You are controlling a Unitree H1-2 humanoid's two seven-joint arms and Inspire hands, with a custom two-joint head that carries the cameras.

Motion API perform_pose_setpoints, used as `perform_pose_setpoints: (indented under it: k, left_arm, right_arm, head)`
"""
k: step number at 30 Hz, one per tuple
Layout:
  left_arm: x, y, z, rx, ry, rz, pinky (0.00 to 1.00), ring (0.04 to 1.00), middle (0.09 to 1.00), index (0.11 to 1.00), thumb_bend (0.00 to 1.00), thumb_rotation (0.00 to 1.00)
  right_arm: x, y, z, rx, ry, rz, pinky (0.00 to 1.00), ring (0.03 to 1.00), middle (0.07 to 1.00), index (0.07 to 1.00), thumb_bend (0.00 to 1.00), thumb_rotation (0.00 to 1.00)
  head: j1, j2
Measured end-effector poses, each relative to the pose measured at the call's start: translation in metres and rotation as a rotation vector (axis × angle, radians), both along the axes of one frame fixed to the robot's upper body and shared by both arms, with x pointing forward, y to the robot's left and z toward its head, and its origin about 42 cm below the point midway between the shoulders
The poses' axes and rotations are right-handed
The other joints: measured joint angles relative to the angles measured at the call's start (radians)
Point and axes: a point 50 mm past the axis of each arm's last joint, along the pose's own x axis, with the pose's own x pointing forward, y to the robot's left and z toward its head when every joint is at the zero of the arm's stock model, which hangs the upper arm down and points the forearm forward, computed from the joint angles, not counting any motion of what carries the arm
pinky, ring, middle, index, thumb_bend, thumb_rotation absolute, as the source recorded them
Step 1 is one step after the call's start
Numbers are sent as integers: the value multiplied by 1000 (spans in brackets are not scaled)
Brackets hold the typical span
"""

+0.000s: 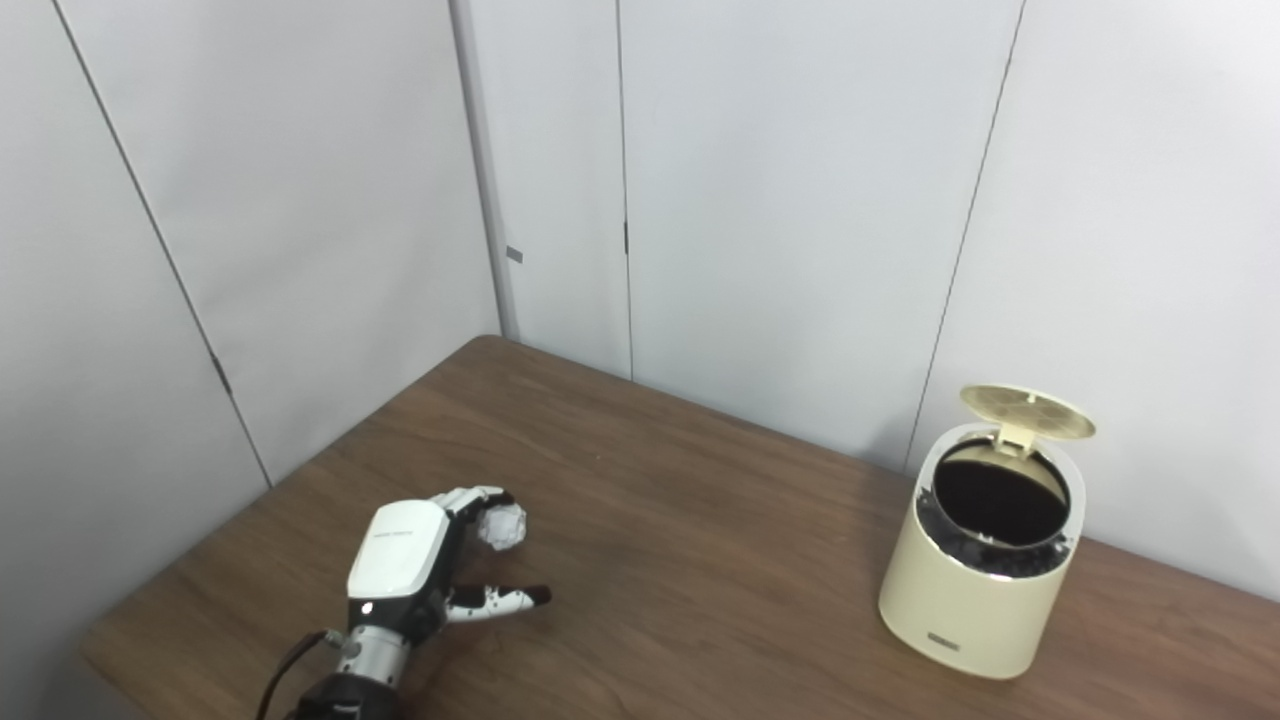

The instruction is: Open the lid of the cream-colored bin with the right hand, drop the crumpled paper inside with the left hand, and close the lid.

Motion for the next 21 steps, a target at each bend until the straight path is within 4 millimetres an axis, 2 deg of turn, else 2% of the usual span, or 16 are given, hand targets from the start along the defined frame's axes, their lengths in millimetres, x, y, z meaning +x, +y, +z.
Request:
perform_pose_setpoints:
  k: [4,5,7,13,17,21]
  left_arm:
    - [12,6,-1,19,-2,1,564,688,744,765,995,500]
    - [15,9,-1,26,1,3,562,687,743,762,995,474]
    - [16,11,1,35,6,5,556,683,739,756,998,445]
    - [20,8,-1,38,17,-11,568,688,737,760,1000,458]
    - [25,11,3,46,14,-17,556,676,721,751,971,424]
    - [27,6,5,49,14,-28,531,644,703,739,892,428]
  right_arm:
    - [0,0,0,-1,0,1,443,575,619,582,571,659]
    - [0,0,0,0,-1,1,443,577,620,584,571,663]
    - [0,0,0,-1,-1,1,442,578,622,586,576,666]
    - [-1,0,1,-3,-2,5,449,598,637,596,623,686]
    - [-2,1,1,-5,-1,10,454,609,645,603,659,694]
    - [-2,1,1,-7,-1,13,466,622,653,612,668,704]
  head:
    - [-5,-3]
    - [-6,-3]
    - [-8,-2]
    - [-14,-2]
    - [-17,0]
    - [-17,2]
